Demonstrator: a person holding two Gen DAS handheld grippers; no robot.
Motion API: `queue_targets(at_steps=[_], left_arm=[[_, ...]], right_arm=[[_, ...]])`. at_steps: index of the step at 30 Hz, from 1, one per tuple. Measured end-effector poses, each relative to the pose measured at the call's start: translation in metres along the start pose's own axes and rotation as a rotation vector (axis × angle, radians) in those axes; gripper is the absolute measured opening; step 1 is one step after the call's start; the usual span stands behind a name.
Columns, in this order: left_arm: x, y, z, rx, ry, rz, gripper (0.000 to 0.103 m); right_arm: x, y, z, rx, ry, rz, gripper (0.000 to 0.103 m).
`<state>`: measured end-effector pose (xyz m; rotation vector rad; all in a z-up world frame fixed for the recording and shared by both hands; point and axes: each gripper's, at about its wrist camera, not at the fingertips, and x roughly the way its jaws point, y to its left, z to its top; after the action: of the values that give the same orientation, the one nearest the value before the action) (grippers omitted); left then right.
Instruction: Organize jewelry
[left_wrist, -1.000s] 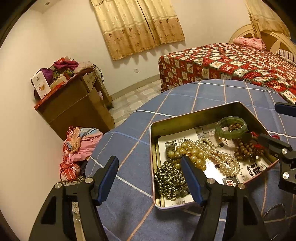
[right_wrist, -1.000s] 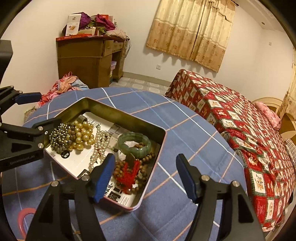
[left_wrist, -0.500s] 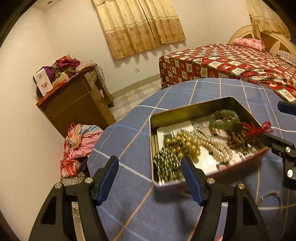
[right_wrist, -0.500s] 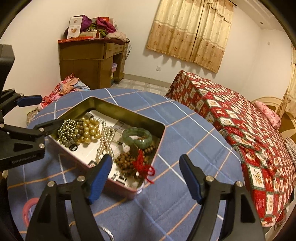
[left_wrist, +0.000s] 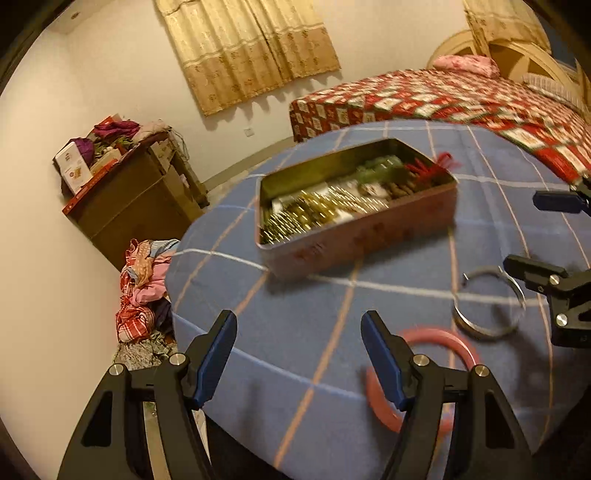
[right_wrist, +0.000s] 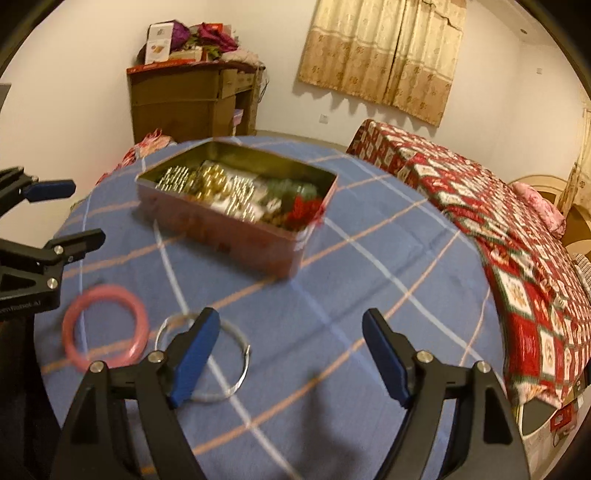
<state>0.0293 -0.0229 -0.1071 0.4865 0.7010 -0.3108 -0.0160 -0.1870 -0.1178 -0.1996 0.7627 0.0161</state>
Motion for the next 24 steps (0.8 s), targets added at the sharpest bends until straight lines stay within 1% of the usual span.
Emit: queue_targets(at_steps=[5,11,14,16,18,21,22,24], left_arm=[[0.006,-0.016,-0.010,0.020,0.032,-0.013,0.070],[0.016,-0.019,-0.017,0.026,0.057,-0.011,0.070],[0.019,-0.017,-0.019,0.012,0.042,-0.022,0.070],[0.022,-0.014,-0.017,0.009,0.041,-0.008,0.070],[0.028,-0.013,-0.014,0.019,0.033,0.023,0.070],[0.040,-0.007,-0.005,0.007,0.032,0.056,0.070],[0.043,-0.006,-0.003,0.005,0.030,0.059,0.070],[0.048,-0.003,0.000,-0.009,0.027,0.059,0.070]], right_arm=[[0.005,-0.003,-0.012,0.023,0.031,0.022,0.082],[-0.002,-0.001,-0.017,0.037,0.017,0.042,0.081],[-0.001,0.004,-0.018,0.034,0.017,0.071,0.081],[0.004,0.009,-0.020,0.016,0.034,0.076,0.081],[0.012,0.011,-0.022,0.013,0.062,0.063,0.080],[0.020,0.006,-0.022,0.040,0.089,0.051,0.075],[0.021,0.003,-0.021,0.054,0.092,0.061,0.072],[0.023,-0.001,-0.019,0.069,0.096,0.071,0.062]])
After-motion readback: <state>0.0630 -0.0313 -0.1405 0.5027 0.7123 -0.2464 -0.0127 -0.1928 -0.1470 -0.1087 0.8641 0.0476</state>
